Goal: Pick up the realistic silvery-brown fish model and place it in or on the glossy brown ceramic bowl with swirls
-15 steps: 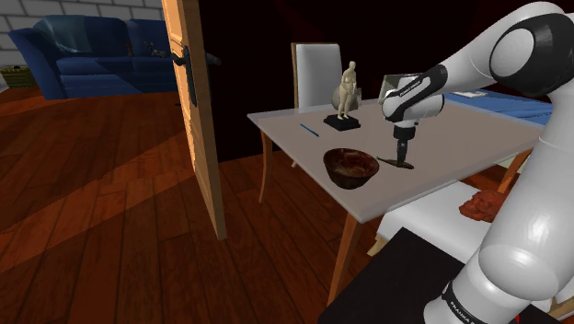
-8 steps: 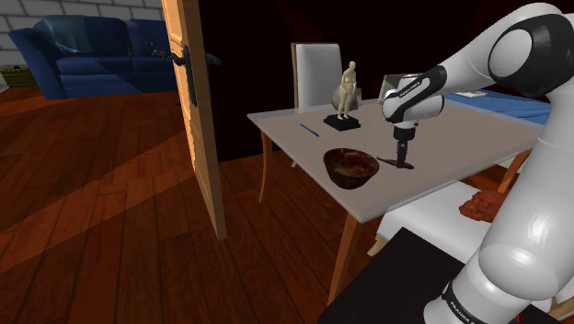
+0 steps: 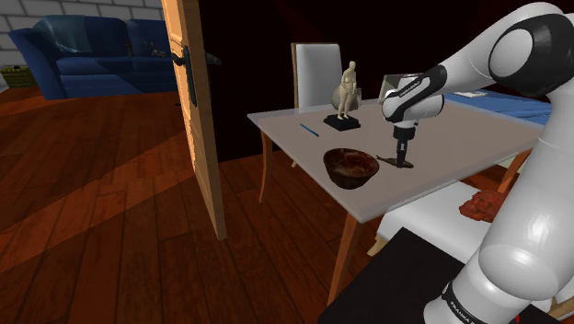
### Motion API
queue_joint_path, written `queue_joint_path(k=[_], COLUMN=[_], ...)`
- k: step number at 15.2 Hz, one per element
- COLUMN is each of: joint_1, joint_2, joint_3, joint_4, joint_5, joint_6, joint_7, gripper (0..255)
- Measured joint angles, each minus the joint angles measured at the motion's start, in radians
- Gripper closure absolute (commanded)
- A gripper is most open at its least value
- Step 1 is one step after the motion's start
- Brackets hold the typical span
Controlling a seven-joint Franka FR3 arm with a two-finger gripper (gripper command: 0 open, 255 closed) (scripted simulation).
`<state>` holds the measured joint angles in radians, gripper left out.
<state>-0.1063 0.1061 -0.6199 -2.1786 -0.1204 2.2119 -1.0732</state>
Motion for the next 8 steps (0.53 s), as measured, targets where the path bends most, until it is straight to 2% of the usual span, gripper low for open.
queue_joint_path(k=[3,8], joint_1=[0.0,0.005], joint_2=[-0.003,-0.04], joint_3=[-0.001,-0.003], joint_4=[0.001,0.026], joint_5=[-0.003,-0.024], joint_6=[-0.005,-0.063], joint_7=[0.0,0.009], gripper=[255,255])
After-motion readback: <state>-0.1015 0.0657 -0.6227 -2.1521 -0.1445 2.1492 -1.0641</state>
